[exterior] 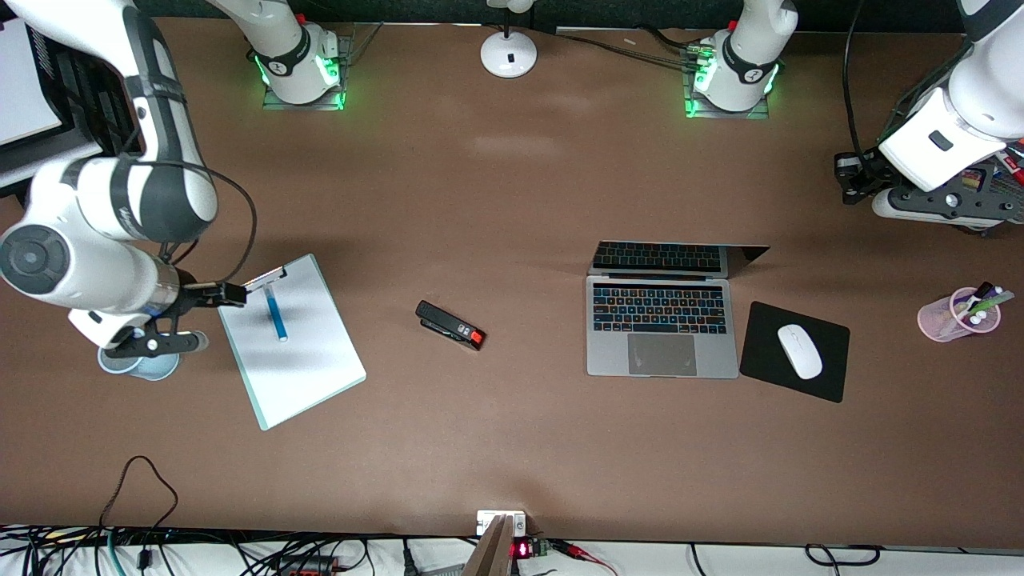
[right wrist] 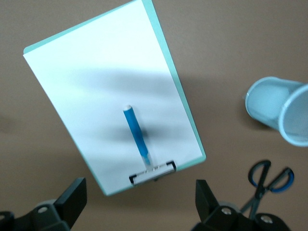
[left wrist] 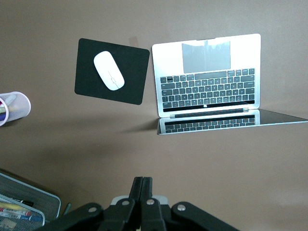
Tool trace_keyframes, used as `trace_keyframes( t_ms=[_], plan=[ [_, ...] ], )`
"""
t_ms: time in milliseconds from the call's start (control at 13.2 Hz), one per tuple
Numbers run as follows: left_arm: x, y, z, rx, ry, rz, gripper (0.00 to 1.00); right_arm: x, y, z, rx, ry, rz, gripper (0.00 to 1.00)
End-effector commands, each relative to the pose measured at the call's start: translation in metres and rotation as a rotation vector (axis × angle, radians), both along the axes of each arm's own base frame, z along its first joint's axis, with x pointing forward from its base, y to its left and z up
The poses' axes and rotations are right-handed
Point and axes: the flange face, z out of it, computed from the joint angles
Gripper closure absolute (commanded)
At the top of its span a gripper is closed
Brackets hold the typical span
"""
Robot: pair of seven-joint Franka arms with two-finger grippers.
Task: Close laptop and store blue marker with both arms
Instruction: 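Grasp the blue marker with the right gripper while the left gripper reaches the laptop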
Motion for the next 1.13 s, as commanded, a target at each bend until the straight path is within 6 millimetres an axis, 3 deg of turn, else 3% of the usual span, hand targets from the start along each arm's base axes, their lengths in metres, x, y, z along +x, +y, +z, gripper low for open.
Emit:
trace_keyframes(
  t_ms=[0,303,605,908,1059],
  plan=[
    [0.004,-0.002,0.004,-0.011,0.012,-0.002,1.00,-0.008,-0.001,-0.022,0.018,-0.023,0.062,0.00],
    [0.001,-0.008,-0.008,-0.015,0.062,-0.013,1.00,-0.013,-0.010,-0.064,0.031,-0.024,0.195,0.00],
    [-0.010,-0.053,-0.035,-0.019,0.119,-0.042,1.00,-0.011,-0.007,-0.102,0.069,-0.009,0.264,0.00],
    [-0.023,-0.089,-0.100,-0.050,0.167,-0.085,1.00,-0.006,-0.008,-0.133,0.096,-0.020,0.251,0.00],
    [-0.030,-0.106,-0.123,-0.049,0.165,-0.106,1.00,-0.004,-0.008,-0.140,0.094,-0.037,0.255,0.00]
  ],
)
